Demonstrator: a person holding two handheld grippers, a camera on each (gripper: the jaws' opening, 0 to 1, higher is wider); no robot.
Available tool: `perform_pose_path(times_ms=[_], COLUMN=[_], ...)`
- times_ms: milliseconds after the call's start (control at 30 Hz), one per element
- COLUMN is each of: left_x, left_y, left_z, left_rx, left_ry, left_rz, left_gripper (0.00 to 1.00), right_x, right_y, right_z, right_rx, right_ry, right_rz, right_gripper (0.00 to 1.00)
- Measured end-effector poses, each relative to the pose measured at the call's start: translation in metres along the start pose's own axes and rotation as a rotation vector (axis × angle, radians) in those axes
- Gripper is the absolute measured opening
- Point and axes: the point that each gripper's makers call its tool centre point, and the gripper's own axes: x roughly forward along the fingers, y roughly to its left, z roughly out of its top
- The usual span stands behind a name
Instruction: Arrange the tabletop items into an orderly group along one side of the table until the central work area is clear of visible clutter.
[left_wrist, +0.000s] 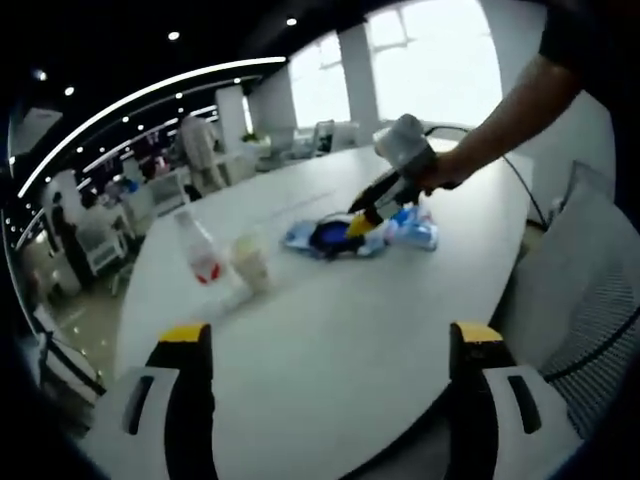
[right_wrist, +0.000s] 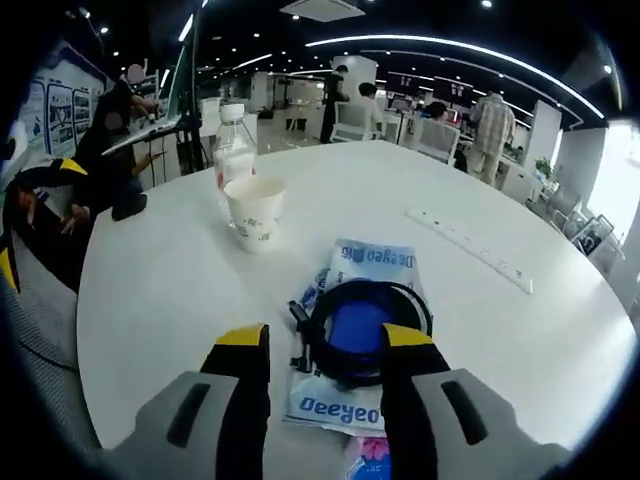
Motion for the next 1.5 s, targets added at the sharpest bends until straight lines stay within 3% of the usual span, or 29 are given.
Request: perform_pose_path(times_ms=[833, 1200, 1500], left_x=[0.002, 0.003, 0.004], left_y=[-0.003, -0.002, -0.001], left_z=[-0.006, -0.011, -0.015], left_rx=[0.007, 0.005, 0.008], left_ry=[0.043, 0.071, 0.087], left_rz=[-0.015, -0.013, -0.008], left_gripper=[0.91, 0.88, 0.86], right_x=[0.037, 0.052, 0.059], right_y=[0.009, 0.013, 0.014], right_z=[-0.015, -0.021, -0.020], right_rx=[-0.051, -0.045, -0.109], right_ry=[0.084, 0.087, 0.034], right_rz=[0.032, 0.038, 0.008], right_gripper=[0.32, 0.27, 0.17])
